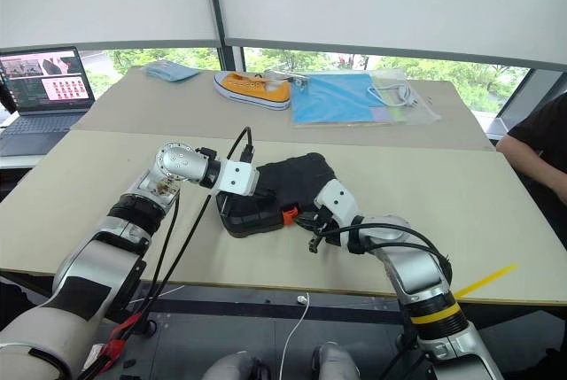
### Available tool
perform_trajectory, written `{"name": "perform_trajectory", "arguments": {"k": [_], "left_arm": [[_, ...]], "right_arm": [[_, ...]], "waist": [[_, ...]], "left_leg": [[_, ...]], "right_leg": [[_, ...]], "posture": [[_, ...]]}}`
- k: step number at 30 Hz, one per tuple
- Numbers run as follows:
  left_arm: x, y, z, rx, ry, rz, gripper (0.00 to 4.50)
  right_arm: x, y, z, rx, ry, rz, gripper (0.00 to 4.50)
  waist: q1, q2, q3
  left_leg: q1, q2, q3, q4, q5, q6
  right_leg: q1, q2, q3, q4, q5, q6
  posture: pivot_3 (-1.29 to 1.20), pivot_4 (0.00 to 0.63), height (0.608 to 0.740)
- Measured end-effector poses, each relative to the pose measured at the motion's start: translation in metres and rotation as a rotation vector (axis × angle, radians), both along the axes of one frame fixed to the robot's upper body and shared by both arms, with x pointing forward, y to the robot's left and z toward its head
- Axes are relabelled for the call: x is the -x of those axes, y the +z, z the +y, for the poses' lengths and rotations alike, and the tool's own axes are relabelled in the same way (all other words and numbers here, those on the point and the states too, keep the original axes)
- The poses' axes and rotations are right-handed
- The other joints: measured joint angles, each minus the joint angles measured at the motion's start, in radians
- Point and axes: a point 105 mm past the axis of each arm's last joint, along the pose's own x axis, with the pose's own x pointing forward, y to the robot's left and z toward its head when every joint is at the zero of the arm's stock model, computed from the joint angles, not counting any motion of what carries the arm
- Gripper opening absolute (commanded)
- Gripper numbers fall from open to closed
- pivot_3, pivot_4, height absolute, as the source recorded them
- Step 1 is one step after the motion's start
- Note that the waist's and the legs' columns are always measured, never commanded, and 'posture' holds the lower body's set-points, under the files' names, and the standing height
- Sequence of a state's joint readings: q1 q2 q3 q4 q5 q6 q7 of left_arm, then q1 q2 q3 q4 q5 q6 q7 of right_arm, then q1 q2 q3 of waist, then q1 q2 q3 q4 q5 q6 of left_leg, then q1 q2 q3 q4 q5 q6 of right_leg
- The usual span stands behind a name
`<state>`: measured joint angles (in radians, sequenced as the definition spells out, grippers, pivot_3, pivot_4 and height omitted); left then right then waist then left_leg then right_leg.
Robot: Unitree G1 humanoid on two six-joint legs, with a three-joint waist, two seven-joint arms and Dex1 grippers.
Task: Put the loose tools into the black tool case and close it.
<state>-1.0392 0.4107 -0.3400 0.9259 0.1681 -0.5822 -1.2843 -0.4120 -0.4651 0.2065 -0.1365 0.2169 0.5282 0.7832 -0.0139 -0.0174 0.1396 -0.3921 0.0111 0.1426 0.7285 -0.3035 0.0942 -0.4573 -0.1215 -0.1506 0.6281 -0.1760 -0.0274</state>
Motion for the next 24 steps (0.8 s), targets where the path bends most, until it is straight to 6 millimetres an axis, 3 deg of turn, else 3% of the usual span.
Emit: {"name": "perform_trajectory", "arguments": {"k": [5, 6, 7, 8, 10, 11, 15, 18, 22, 24], "left_arm": [[-0.001, 0.000, 0.000, 0.012, 0.021, 0.028, 0.06], [-0.002, 0.000, 0.001, 0.025, 0.040, 0.051, 0.00], [-0.002, 0.003, 0.001, 0.066, 0.065, 0.103, 0.55], [-0.002, 0.003, 0.002, 0.106, 0.087, 0.144, 0.65], [-0.001, 0.009, 0.007, 0.159, 0.119, 0.210, 1.26], [0.002, 0.011, 0.015, 0.172, 0.137, 0.238, 1.65], [0.016, 0.019, 0.090, 0.230, 0.344, 0.386, 2.95], [0.036, 0.033, 0.136, 0.266, 0.490, 0.479, 3.95], [0.074, 0.068, 0.186, 0.302, 0.628, 0.533, 3.95], [0.082, 0.084, 0.198, 0.341, 0.662, 0.509, 3.95]], "right_arm": [[0.000, 0.001, -0.002, 0.006, 0.001, -0.002, 0.01], [0.001, 0.003, -0.004, 0.011, 0.001, -0.010, 0.58], [0.002, 0.009, -0.008, 0.005, -0.001, -0.025, 0.86], [0.005, 0.016, -0.012, -0.003, 0.002, -0.041, 1.09], [0.014, 0.024, -0.022, -0.002, 0.012, -0.044, 1.76], [0.023, 0.027, -0.030, 0.006, 0.028, -0.034, 2.15], [0.053, 0.037, -0.087, 0.069, 0.021, 0.067, 3.47], [0.068, 0.066, -0.118, 0.098, 0.038, 0.088, 4.46], [0.083, 0.098, -0.152, 0.128, 0.066, 0.161, 4.46], [0.082, 0.106, -0.161, 0.117, 0.059, 0.163, 4.46]], "waist": [[0.001, 0.000, 0.000], [0.003, 0.001, 0.000], [0.003, 0.001, 0.000], [0.004, 0.001, 0.000], [0.005, 0.001, 0.001], [0.005, 0.002, 0.001], [-0.013, 0.005, 0.005], [-0.007, 0.005, 0.015], [0.005, 0.005, 0.030], [0.017, 0.006, 0.030]], "left_leg": [[0.000, 0.000, 0.000, 0.000, 0.000, 0.000], [0.000, 0.000, 0.000, 0.000, 0.000, 0.000], [0.000, 0.000, 0.000, 0.000, 0.000, 0.000], [-0.001, 0.000, 0.000, 0.000, 0.000, 0.000], [-0.002, 0.000, 0.000, 0.000, 0.002, 0.003], [-0.003, 0.000, 0.000, -0.001, 0.001, 0.005], [-0.002, 0.002, 0.000, -0.003, -0.003, 0.000], [-0.002, 0.003, -0.001, -0.003, -0.003, -0.001], [-0.002, 0.003, -0.002, -0.003, -0.004, -0.001], [0.000, 0.002, -0.003, -0.003, -0.010, -0.007]], "right_leg": [[0.001, 0.000, 0.000, 0.000, 0.000, 0.000], [0.001, 0.000, 0.000, 0.000, 0.000, 0.000], [0.000, 0.000, 0.000, 0.000, 0.000, 0.000], [0.000, 0.000, 0.000, -0.001, -0.001, -0.001], [-0.001, 0.001, 0.000, -0.002, -0.003, 0.000], [-0.002, 0.001, 0.000, -0.002, -0.003, 0.000], [-0.002, 0.006, 0.001, -0.003, -0.005, -0.005], [-0.002, 0.007, 0.001, -0.003, -0.009, -0.005], [-0.002, 0.006, 0.001, -0.004, -0.014, -0.004], [-0.001, 0.004, 0.000, -0.004, -0.014, -0.003]], "posture": [[0.00, 0.150, 0.718], [0.00, 0.150, 0.718], [0.00, 0.150, 0.718], [0.00, 0.150, 0.718], [0.00, 0.150, 0.718], [0.00, 0.150, 0.718], [0.00, 0.150, 0.718], [0.00, 0.150, 0.718], [0.00, 0.150, 0.718], [0.00, 0.150, 0.718]]}}
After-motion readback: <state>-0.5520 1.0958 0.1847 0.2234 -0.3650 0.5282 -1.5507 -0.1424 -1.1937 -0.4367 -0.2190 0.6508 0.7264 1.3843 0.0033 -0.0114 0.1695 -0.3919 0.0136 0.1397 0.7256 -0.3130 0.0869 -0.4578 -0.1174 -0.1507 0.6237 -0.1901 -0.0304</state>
